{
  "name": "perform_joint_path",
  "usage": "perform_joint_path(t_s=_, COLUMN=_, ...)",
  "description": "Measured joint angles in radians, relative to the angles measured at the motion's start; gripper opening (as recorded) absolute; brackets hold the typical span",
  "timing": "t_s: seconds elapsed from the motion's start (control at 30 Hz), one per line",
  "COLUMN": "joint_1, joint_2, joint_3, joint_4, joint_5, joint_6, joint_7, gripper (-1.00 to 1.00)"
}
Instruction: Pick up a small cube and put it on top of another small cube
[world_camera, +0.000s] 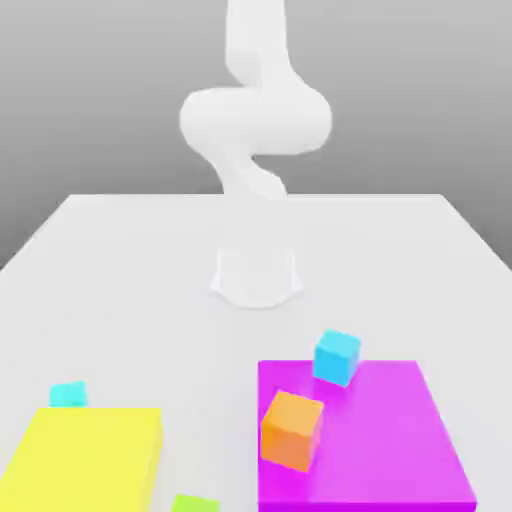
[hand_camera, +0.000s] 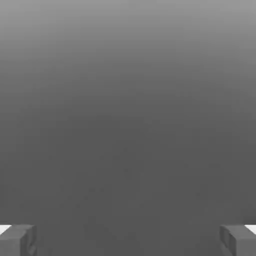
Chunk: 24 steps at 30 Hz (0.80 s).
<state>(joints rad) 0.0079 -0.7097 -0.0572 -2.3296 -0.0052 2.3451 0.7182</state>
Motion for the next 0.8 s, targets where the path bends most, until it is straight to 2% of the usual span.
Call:
perform_joint_path(t_s=0.3, joint_1=0.024, joint_2=0.323, joint_3=-0.229, joint_4=-0.108, joint_5=0.017, joint_6=0.166, joint_7=-0.324, gripper=0.00)
perform_joint_path(t_s=0.53, joint_1=0.010, joint_2=0.580, joint_3=-0.378, joint_4=-0.190, joint_5=0.106, joint_6=0.291, joint_7=-0.626, gripper=0.00)
perform_joint_path(t_s=0.63, joint_1=-0.036, joint_2=0.695, joint_3=-0.408, joint_4=-0.224, joint_5=0.166, joint_6=0.342, joint_7=-0.771, gripper=0.00)
perform_joint_path(t_s=0.8, joint_1=-0.134, joint_2=0.884, joint_3=-0.398, joint_4=-0.277, joint_5=0.253, joint_6=0.429, joint_7=-0.996, gripper=0.00)
